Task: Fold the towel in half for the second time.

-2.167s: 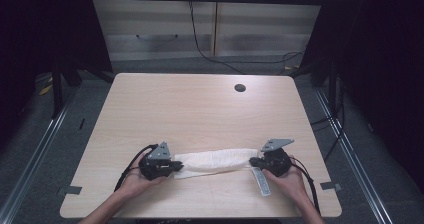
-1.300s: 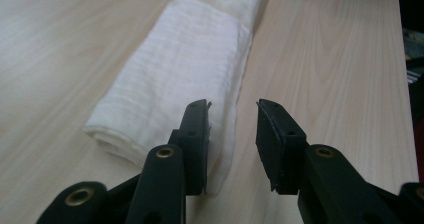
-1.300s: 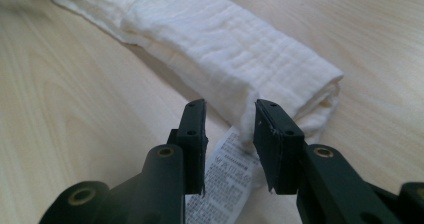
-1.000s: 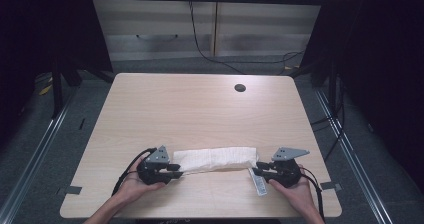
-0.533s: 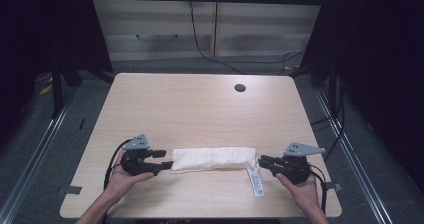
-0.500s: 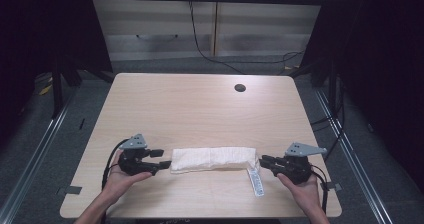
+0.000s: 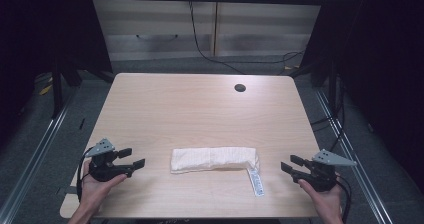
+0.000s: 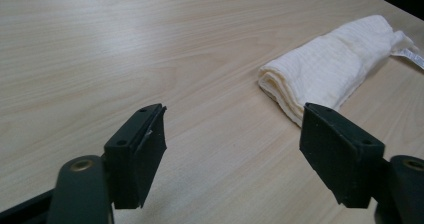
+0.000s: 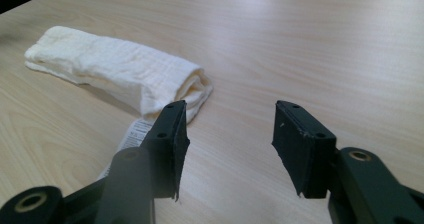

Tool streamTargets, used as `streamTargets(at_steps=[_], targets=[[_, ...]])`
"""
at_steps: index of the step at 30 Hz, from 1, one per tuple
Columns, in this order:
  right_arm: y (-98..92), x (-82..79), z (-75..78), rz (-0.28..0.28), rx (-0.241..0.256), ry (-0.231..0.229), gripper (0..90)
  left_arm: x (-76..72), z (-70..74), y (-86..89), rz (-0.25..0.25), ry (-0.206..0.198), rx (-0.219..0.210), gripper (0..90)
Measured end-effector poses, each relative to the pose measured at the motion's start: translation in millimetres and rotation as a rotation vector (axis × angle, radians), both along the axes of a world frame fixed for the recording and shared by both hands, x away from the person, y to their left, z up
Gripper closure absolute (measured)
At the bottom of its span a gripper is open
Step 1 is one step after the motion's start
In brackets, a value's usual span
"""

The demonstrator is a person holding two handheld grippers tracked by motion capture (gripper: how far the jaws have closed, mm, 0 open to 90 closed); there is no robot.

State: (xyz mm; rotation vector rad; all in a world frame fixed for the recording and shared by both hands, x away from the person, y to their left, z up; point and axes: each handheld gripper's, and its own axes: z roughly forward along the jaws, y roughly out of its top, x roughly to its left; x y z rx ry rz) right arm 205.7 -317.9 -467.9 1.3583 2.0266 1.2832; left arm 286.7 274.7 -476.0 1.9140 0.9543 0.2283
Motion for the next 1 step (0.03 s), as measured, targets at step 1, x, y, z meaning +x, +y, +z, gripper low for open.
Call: streamTargets(at_steps=[1], targets=[[0.4, 1.2, -2.7, 0.003, -0.003, 0.014, 46.4, -0.2, -1.0, -0.1, -0.020, 0.006, -0.001, 20.0]])
